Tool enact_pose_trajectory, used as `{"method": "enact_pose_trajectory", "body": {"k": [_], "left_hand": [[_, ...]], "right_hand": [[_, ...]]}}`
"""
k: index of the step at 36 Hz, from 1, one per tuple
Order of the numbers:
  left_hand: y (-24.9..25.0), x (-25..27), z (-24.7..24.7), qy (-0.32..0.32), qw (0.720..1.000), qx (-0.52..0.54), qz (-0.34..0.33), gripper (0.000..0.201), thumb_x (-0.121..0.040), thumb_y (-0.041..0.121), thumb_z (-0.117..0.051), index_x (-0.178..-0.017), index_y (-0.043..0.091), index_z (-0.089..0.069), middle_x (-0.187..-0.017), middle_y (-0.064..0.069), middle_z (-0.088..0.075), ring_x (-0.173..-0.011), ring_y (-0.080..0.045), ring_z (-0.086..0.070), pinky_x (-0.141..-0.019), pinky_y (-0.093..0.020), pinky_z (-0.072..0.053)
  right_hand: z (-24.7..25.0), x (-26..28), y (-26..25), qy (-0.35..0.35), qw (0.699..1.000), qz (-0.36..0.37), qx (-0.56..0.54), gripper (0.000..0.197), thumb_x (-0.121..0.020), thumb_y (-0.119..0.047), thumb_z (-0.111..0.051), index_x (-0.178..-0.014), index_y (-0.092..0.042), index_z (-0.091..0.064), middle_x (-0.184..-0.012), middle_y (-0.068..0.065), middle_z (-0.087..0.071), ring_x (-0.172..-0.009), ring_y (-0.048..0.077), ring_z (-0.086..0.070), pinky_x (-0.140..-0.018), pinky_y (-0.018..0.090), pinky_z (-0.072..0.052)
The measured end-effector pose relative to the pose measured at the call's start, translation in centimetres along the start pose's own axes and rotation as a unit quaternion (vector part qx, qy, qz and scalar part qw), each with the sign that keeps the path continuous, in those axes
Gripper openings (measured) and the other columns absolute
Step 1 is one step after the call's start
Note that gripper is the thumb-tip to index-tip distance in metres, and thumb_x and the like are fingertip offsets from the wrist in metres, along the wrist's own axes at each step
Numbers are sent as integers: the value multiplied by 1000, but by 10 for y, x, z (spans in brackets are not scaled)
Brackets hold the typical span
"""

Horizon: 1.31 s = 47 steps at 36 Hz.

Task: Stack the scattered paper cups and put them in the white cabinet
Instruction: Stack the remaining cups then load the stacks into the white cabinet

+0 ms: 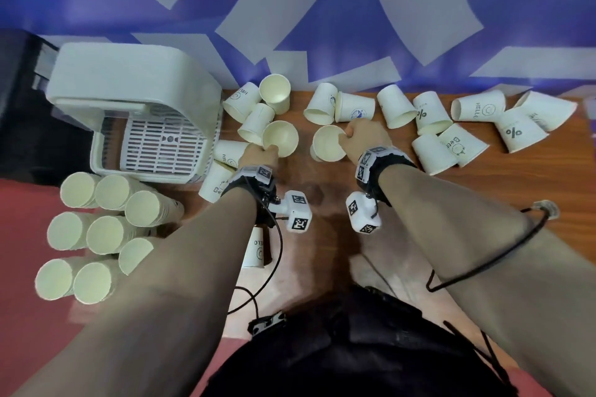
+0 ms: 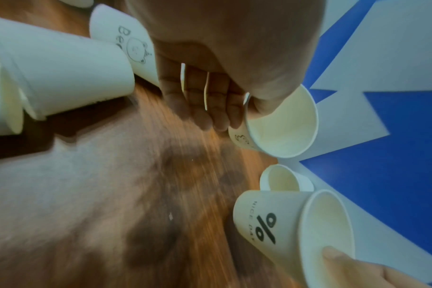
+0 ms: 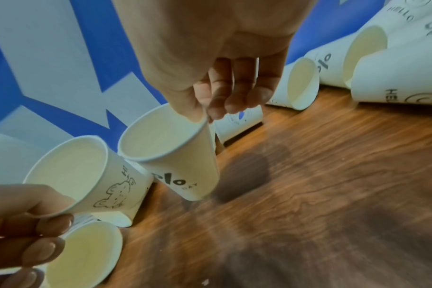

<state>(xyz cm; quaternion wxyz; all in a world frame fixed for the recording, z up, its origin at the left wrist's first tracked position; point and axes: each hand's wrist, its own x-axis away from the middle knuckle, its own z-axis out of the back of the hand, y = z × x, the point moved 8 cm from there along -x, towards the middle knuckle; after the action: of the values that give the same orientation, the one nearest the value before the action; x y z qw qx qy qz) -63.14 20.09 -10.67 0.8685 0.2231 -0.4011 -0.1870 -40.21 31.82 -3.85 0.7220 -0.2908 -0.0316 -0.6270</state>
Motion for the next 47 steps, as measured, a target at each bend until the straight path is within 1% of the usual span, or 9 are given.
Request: {"method": "enact_pose_trajectory", "body": {"k": [5,11,17,23,28,34,38,41,47], "left_hand": [[-27,16,20,30,999,-7,-13,56,-57,50,-42,-92,16,-69,-77,-12,-73,-76,-36,-71,-78,-54,-58],[-45,109,70,64,996,-57,-26,39,-84,38,-47,-67,7,-62,-66,-9,-63,-69,-30,-61,-64,-32,-48],[-110,136,120,140,989,-56,-4,49,-81,43,-37,-72,5,-67,-74,-15,-70,-71,-34,-68,-73,-42,-58],[-165,149,190,217,974,-55,34,41,-98,32,-40,-84,0,-63,-87,-19,-60,-81,-33,-53,-69,-32,-36],[-197,142,239,226,973,-36,39,33,-100,23,-44,-115,1,-63,-116,-24,-63,-106,-39,-59,-86,-43,-47],[-223,116,275,203,979,-7,16,37,-94,27,-43,-63,10,-48,-78,-16,-56,-82,-35,-57,-70,-37,-43],[-233,101,282,144,989,39,-2,35,-94,36,-48,-64,19,-51,-83,-11,-60,-79,-27,-56,-83,-40,-52],[-233,95,291,131,991,15,-32,39,-94,32,-45,-75,3,-64,-84,-20,-65,-82,-35,-59,-76,-41,-48],[-230,85,298,106,992,-17,-60,39,-94,30,-46,-60,12,-49,-79,-20,-62,-75,-33,-56,-72,-42,-48]], "right_hand": [[9,33,-7,17,1000,27,3,24,-92,-26,-54,-97,-7,-69,-96,12,-68,-77,25,-55,-68,28,-45],[-13,70,-38,-10,996,88,-12,19,-85,-17,-55,-72,-6,-62,-85,20,-67,-83,37,-63,-69,38,-52],[-54,96,-96,-38,986,164,20,38,-91,-14,-51,-56,-17,-36,-72,11,-51,-71,29,-47,-54,29,-34],[-77,124,-153,-30,980,192,33,23,-99,-19,-48,-95,-4,-65,-104,18,-66,-98,34,-61,-66,29,-36],[-85,137,-195,-24,980,194,37,30,-101,-17,-43,-112,1,-64,-114,21,-64,-105,38,-60,-82,38,-49],[-102,148,-232,7,988,149,25,21,-100,-11,-40,-92,-3,-58,-95,18,-55,-88,28,-51,-71,31,-36],[-122,159,-253,-11,991,130,39,29,-98,-10,-43,-110,2,-66,-110,18,-65,-99,32,-60,-79,33,-46],[-131,166,-260,0,993,118,27,28,-97,-13,-44,-102,1,-68,-97,18,-66,-87,31,-59,-68,31,-40],[-134,172,-261,24,995,93,9,23,-96,-14,-43,-85,-4,-61,-87,16,-60,-77,30,-52,-64,31,-36]]}}
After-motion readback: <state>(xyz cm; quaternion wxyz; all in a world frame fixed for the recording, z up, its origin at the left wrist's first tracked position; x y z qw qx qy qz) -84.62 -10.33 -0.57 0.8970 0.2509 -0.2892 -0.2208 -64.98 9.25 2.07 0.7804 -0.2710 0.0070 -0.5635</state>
